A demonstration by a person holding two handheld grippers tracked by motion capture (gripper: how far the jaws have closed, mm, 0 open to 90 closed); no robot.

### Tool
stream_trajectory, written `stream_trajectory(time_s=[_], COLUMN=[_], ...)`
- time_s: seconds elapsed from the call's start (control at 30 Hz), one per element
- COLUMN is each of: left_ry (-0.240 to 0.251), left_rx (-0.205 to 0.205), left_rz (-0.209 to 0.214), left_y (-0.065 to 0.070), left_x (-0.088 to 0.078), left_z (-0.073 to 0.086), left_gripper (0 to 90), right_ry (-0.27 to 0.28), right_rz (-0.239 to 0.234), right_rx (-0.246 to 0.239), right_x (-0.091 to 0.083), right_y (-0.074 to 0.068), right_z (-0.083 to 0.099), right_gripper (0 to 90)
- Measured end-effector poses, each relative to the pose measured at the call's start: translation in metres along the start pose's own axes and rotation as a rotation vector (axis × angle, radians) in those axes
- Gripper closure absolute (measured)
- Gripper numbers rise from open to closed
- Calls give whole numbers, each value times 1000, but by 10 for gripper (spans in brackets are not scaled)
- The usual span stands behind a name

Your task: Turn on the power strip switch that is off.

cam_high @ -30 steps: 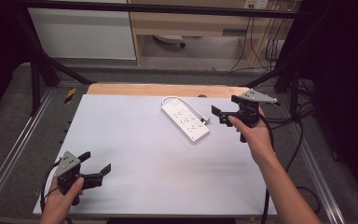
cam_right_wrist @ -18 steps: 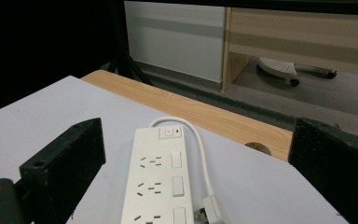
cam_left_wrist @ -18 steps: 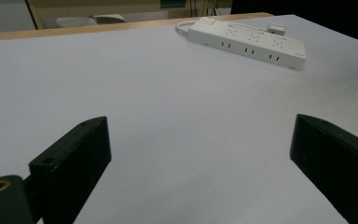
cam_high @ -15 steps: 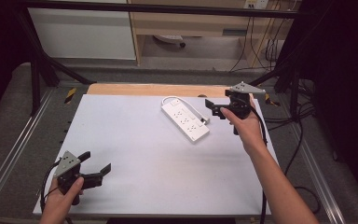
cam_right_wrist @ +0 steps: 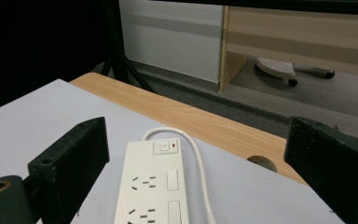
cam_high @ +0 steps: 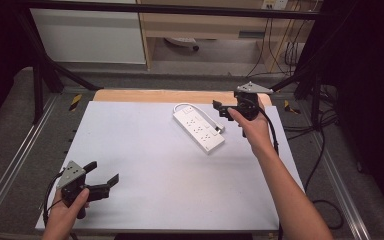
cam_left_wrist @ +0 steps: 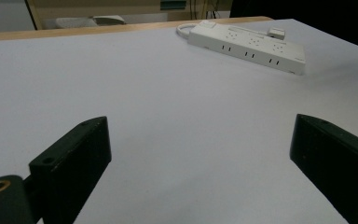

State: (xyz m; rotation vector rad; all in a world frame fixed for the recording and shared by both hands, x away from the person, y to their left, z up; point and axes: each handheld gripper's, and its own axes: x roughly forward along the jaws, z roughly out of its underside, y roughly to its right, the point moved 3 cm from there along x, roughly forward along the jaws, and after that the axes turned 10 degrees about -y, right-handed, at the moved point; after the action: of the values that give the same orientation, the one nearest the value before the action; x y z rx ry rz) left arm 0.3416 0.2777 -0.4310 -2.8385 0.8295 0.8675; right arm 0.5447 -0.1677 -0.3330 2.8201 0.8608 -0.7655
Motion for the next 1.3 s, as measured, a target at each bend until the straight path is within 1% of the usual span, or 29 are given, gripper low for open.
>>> stream_trajectory(time_s=[0.07,0.2,0.3,0.37,0.5,0.57,0.67,0.77,0.9,1.07,1.17,1.3], left_ry=[-1,-2,-4,-2,-1,-4,-8,-5,-9,-3,-4,-3], left_rx=[-2,-1,-1,-5,-9,-4,-2,-1,-1,0,5,3], left_rz=[0,2,1,-1,-3,-6,-2,-3,-1,-1,2,3], left_y=[0,0,0,0,-1,-1,-1,0,0,1,1,1], left_x=[0,1,1,1,1,2,2,3,3,2,1,1], left_z=[0,0,0,0,0,0,0,-2,-1,-1,-1,-1], left_gripper=[53,54,53,53,51,51,51,51,51,51,52,52], right_ry=[-3,-8,-17,-26,-35,-38,-37,-48,-49,-68,-76,-86], right_rz=[5,0,4,26,38,38,37,38,45,46,47,45], right_rx=[10,32,39,40,42,47,48,36,38,39,31,36], right_x=[4,12,17,21,26,29,34,40,46,55,59,64], right_y=[1,4,5,6,7,6,5,4,3,1,-1,-2], right_z=[0,0,1,1,2,1,0,2,3,3,2,4], right_gripper=[71,74,69,61,60,60,62,62,67,70,85,110])
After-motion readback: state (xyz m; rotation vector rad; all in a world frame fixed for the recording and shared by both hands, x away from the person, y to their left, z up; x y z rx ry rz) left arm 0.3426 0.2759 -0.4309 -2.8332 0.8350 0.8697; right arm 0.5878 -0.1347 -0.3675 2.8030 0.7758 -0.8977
